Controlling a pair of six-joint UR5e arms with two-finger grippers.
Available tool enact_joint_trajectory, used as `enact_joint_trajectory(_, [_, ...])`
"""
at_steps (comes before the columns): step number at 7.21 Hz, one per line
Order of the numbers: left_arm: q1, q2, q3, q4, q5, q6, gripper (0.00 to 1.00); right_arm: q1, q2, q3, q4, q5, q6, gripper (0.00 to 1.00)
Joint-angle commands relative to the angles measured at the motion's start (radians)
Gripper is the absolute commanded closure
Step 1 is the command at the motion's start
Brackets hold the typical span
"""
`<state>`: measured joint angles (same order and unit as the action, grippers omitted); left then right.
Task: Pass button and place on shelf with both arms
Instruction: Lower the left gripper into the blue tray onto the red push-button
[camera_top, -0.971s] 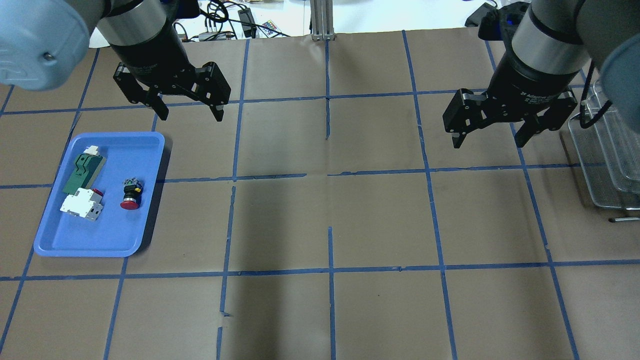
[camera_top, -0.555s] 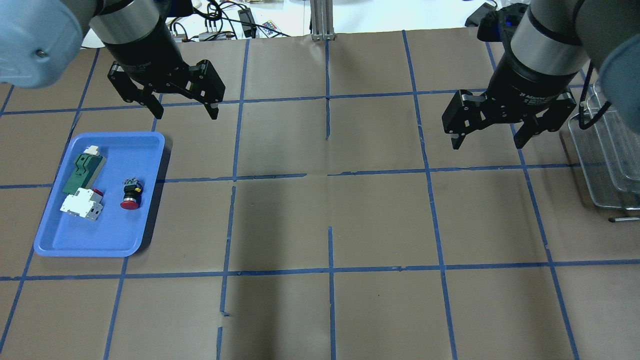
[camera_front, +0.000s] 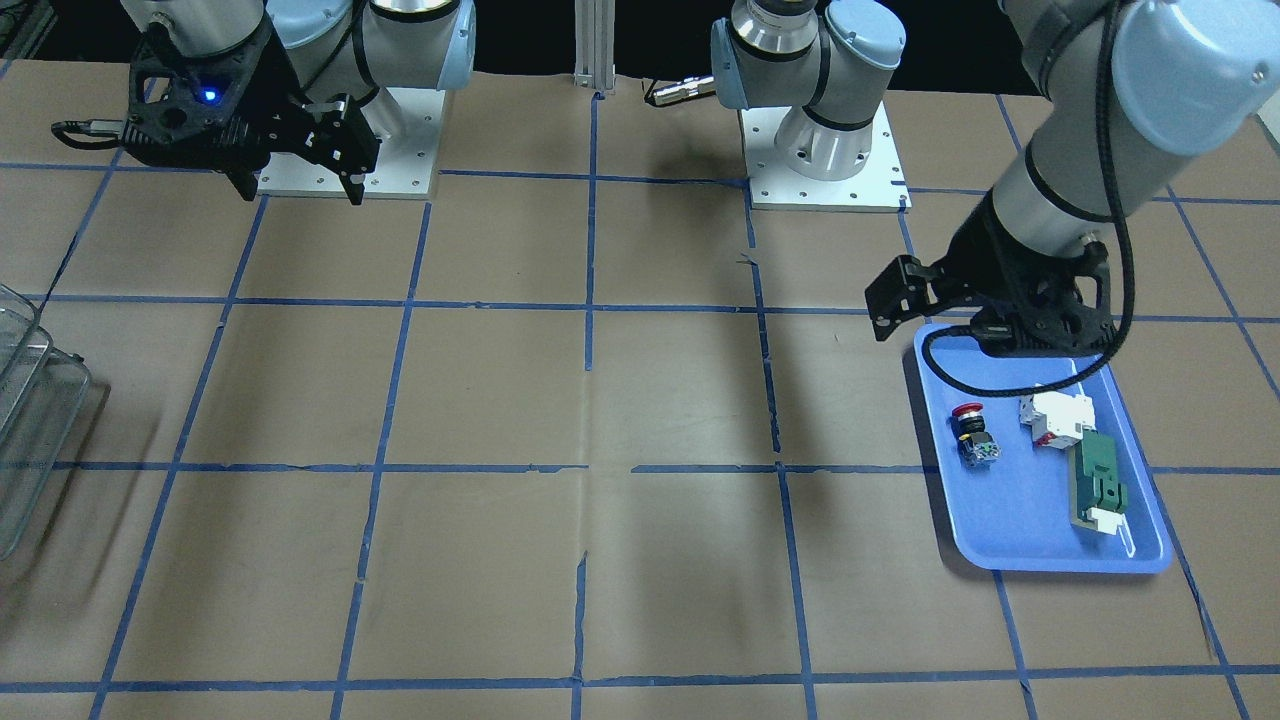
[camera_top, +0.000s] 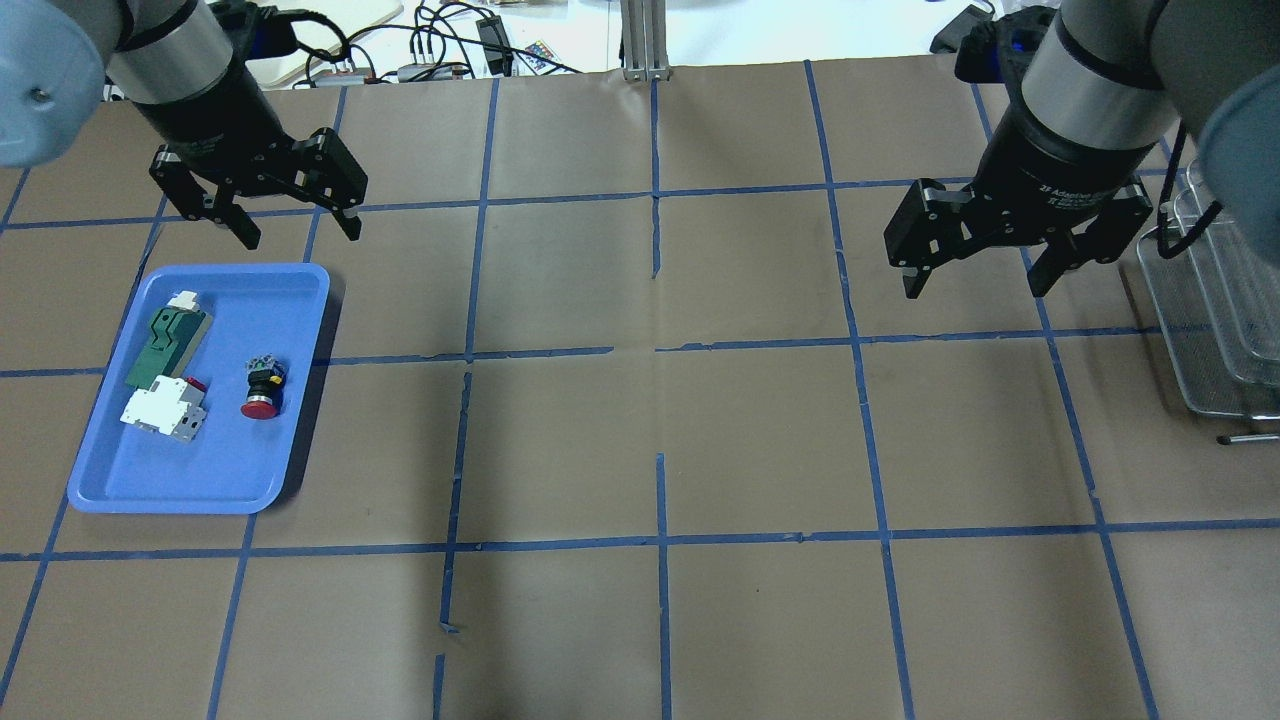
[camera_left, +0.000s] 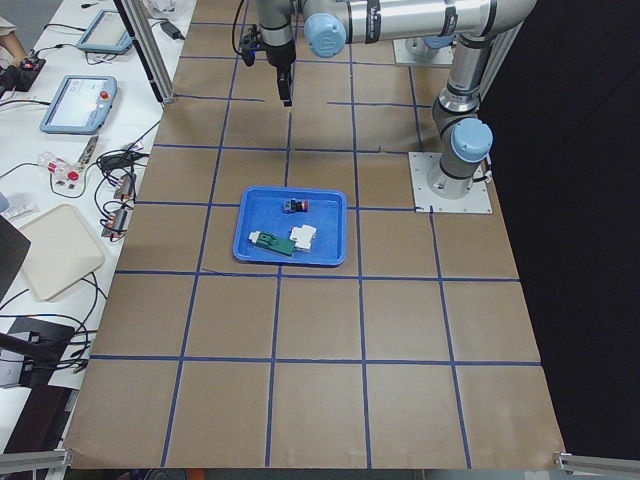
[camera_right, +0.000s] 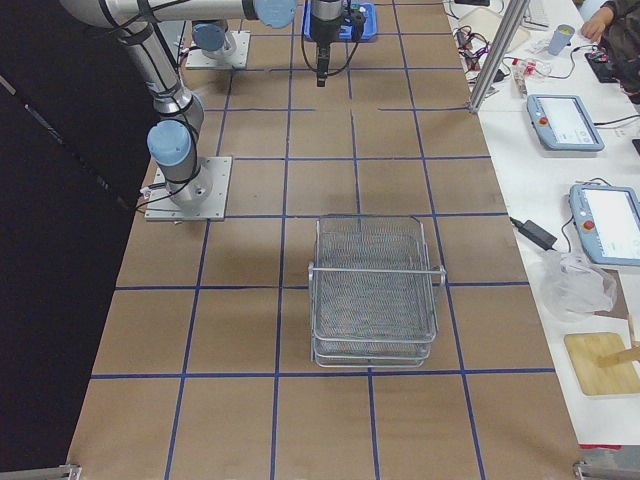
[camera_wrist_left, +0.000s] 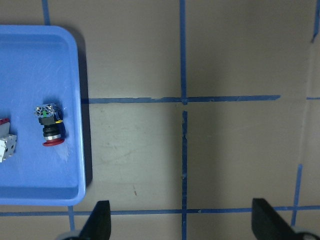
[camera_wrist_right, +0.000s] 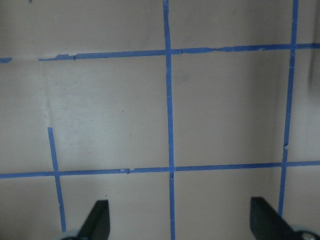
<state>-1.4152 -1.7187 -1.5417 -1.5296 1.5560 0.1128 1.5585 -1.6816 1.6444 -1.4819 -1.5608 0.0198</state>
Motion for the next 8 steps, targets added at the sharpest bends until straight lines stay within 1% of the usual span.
enact_joint_trajectory(1, [0.112, -0.059, -0.153, 0.272, -0.004, 0.115, 0.00, -0.002, 0.000, 0.000, 0.002, -0.002, -0.006, 0.00])
enact_joint_trajectory(3, [0.223, -0.113, -0.224, 0.333, -0.007, 0.223, 0.00, -0.003, 0.000, 0.000, 0.000, -0.004, -0.004, 0.00])
enact_joint_trajectory(4, [0.240, -0.151, -0.244, 0.404, 0.001, 0.226, 0.00, -0.002, 0.000, 0.000, 0.002, -0.002, -0.003, 0.00])
enact_joint_trajectory(5, [0.248, -0.177, -0.259, 0.414, 0.006, 0.255, 0.02, 0.000, -0.001, 0.002, 0.003, -0.001, -0.001, 0.00])
enact_joint_trajectory(6, [0.283, -0.192, -0.271, 0.414, 0.004, 0.334, 0.02, -0.003, -0.001, 0.002, 0.020, -0.004, -0.003, 0.00])
enact_joint_trajectory(7, [0.320, -0.206, -0.320, 0.451, 0.004, 0.429, 0.01, -0.003, 0.000, 0.000, 0.017, -0.002, -0.003, 0.00])
enact_joint_trajectory(8, [0.338, -0.209, -0.386, 0.564, 0.004, 0.447, 0.01, -0.003, -0.001, 0.000, 0.018, -0.005, -0.004, 0.00])
